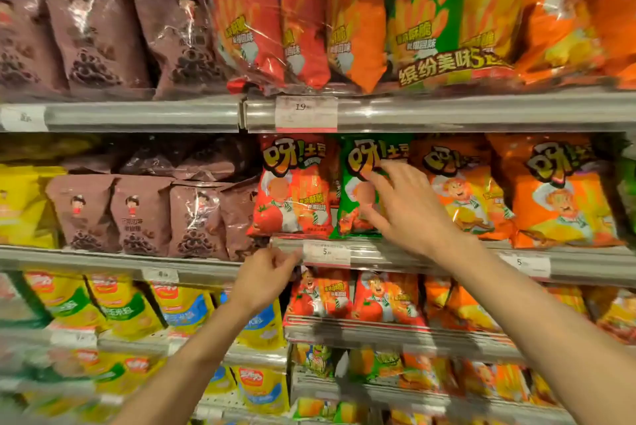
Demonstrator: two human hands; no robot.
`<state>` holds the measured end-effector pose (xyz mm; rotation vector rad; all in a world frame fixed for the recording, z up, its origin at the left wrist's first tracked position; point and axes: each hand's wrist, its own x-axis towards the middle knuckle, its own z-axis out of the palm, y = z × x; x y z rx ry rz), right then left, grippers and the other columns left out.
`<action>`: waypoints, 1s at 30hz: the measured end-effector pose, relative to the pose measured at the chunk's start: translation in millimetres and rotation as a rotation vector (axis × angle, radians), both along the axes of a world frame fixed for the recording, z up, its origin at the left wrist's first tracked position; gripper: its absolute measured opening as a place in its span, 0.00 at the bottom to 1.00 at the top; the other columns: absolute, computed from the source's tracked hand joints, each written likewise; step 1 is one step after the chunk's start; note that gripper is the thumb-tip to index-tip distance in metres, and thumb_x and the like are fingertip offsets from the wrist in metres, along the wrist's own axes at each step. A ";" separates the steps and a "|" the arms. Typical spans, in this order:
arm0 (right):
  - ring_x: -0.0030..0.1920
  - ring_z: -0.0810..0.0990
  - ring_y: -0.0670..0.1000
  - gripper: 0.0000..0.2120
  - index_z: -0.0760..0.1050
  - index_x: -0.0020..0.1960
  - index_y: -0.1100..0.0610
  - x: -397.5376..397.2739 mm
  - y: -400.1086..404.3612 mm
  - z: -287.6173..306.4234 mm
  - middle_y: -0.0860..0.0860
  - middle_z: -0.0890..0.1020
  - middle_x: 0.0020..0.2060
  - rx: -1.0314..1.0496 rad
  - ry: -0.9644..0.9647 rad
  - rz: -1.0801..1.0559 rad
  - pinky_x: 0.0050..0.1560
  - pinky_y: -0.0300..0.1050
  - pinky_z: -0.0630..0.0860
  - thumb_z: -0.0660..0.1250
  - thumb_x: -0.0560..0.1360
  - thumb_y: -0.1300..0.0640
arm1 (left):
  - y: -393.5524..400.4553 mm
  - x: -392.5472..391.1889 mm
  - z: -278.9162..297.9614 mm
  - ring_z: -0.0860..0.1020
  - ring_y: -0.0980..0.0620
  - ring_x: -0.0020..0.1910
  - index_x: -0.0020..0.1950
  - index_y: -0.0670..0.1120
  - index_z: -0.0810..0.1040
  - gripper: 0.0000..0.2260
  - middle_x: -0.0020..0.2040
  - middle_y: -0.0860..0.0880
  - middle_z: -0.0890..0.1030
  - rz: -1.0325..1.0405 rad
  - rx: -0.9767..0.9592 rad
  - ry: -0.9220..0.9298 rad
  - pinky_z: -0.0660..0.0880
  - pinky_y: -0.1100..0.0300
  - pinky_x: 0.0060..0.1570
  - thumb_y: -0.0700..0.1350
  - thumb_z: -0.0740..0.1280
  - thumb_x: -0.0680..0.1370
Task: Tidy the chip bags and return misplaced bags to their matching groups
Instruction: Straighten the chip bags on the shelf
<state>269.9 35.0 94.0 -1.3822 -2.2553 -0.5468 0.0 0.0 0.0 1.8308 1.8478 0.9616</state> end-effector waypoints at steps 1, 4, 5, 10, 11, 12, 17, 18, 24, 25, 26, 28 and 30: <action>0.71 0.71 0.65 0.27 0.72 0.72 0.60 -1.5 6.4 -2.5 0.64 0.74 0.69 0.005 -0.033 0.010 0.70 0.62 0.68 0.64 0.80 0.43 | 4.3 3.8 -5.2 0.83 0.44 0.36 0.32 0.41 0.78 0.28 0.33 0.46 0.86 -0.014 -0.067 -0.079 0.80 0.46 0.43 0.64 0.65 0.79; 0.69 0.72 0.66 0.28 0.73 0.69 0.62 -7.5 13.3 -4.0 0.65 0.74 0.67 0.012 -0.082 0.018 0.68 0.62 0.70 0.68 0.78 0.42 | 8.1 17.3 -9.9 0.83 0.40 0.32 0.28 0.38 0.80 0.35 0.29 0.41 0.83 -0.022 -0.195 -0.227 0.81 0.46 0.41 0.68 0.64 0.77; 0.69 0.72 0.66 0.28 0.73 0.68 0.62 -9.1 16.5 -6.3 0.65 0.74 0.68 0.024 -0.087 0.023 0.68 0.62 0.70 0.68 0.78 0.42 | 8.8 22.3 -9.7 0.83 0.42 0.30 0.25 0.40 0.80 0.34 0.26 0.43 0.82 -0.027 -0.224 -0.318 0.80 0.49 0.38 0.67 0.65 0.77; 0.72 0.69 0.64 0.30 0.73 0.70 0.60 -20.6 20.6 -8.2 0.63 0.71 0.72 0.021 -0.111 0.012 0.71 0.61 0.67 0.65 0.78 0.38 | 3.7 42.4 -11.5 0.84 0.46 0.39 0.48 0.38 0.86 0.25 0.43 0.41 0.88 -0.042 -0.427 -0.779 0.80 0.55 0.42 0.60 0.65 0.81; 0.73 0.68 0.64 0.30 0.72 0.71 0.58 -22.7 21.3 -9.5 0.62 0.70 0.73 0.008 -0.125 -0.001 0.72 0.60 0.65 0.63 0.79 0.37 | 4.4 43.2 -14.2 0.83 0.47 0.41 0.52 0.38 0.86 0.24 0.47 0.41 0.88 -0.068 -0.438 -0.851 0.79 0.55 0.45 0.60 0.65 0.81; 0.75 0.66 0.63 0.30 0.71 0.72 0.57 -23.9 21.4 -11.1 0.61 0.69 0.74 0.000 -0.128 -0.004 0.73 0.60 0.64 0.62 0.79 0.37 | 5.1 44.5 -16.2 0.82 0.47 0.44 0.53 0.40 0.86 0.23 0.50 0.42 0.88 -0.081 -0.451 -0.913 0.77 0.54 0.47 0.60 0.66 0.80; 0.76 0.65 0.63 0.30 0.71 0.72 0.56 -23.4 21.4 -14.1 0.61 0.68 0.75 -0.007 -0.122 -0.029 0.74 0.60 0.63 0.60 0.79 0.36 | 13.6 51.4 -24.8 0.83 0.51 0.44 0.61 0.40 0.82 0.22 0.53 0.44 0.88 -0.069 -0.492 -1.134 0.78 0.59 0.46 0.56 0.71 0.77; 0.75 0.65 0.63 0.30 0.71 0.72 0.56 -22.4 21.2 -13.3 0.61 0.69 0.74 -0.016 -0.118 -0.031 0.74 0.60 0.63 0.60 0.79 0.36 | 16.0 51.9 -26.9 0.84 0.52 0.43 0.62 0.39 0.82 0.23 0.53 0.43 0.88 -0.062 -0.493 -1.149 0.78 0.60 0.43 0.56 0.72 0.77; 0.74 0.67 0.64 0.29 0.72 0.72 0.57 -10.2 20.1 -12.2 0.61 0.71 0.73 -0.040 -0.085 -0.011 0.73 0.61 0.65 0.64 0.79 0.38 | 18.9 55.2 -27.0 0.79 0.51 0.39 0.57 0.39 0.86 0.22 0.47 0.42 0.86 -0.040 -0.500 -1.111 0.73 0.58 0.40 0.56 0.75 0.74; 0.74 0.67 0.64 0.29 0.72 0.72 0.57 -10.7 19.5 -13.0 0.61 0.71 0.73 -0.035 -0.085 -0.006 0.73 0.60 0.65 0.64 0.79 0.39 | 19.2 55.2 -27.5 0.79 0.52 0.38 0.55 0.39 0.86 0.21 0.46 0.42 0.86 -0.040 -0.493 -1.101 0.73 0.58 0.41 0.56 0.75 0.74; 0.75 0.67 0.63 0.29 0.72 0.72 0.57 -11.5 18.8 -13.8 0.61 0.71 0.73 -0.033 -0.085 -0.005 0.73 0.60 0.64 0.65 0.79 0.40 | 20.0 54.7 -28.5 0.78 0.52 0.37 0.55 0.39 0.86 0.21 0.45 0.42 0.86 -0.044 -0.486 -1.091 0.73 0.58 0.41 0.57 0.75 0.74; 0.75 0.66 0.63 0.29 0.72 0.72 0.57 -12.2 19.1 -15.9 0.60 0.70 0.74 -0.039 -0.081 -0.009 0.74 0.60 0.63 0.64 0.79 0.39 | 20.0 52.9 -28.9 0.78 0.51 0.37 0.54 0.38 0.87 0.23 0.45 0.41 0.86 -0.059 -0.483 -1.079 0.73 0.57 0.41 0.58 0.75 0.74; 0.75 0.66 0.62 0.30 0.72 0.73 0.56 -12.7 19.5 -15.3 0.59 0.71 0.74 -0.052 -0.060 -0.016 0.74 0.60 0.63 0.62 0.79 0.38 | 19.8 50.8 -28.2 0.76 0.49 0.39 0.53 0.39 0.87 0.23 0.50 0.36 0.86 -0.068 -0.492 -1.069 0.73 0.56 0.43 0.59 0.75 0.73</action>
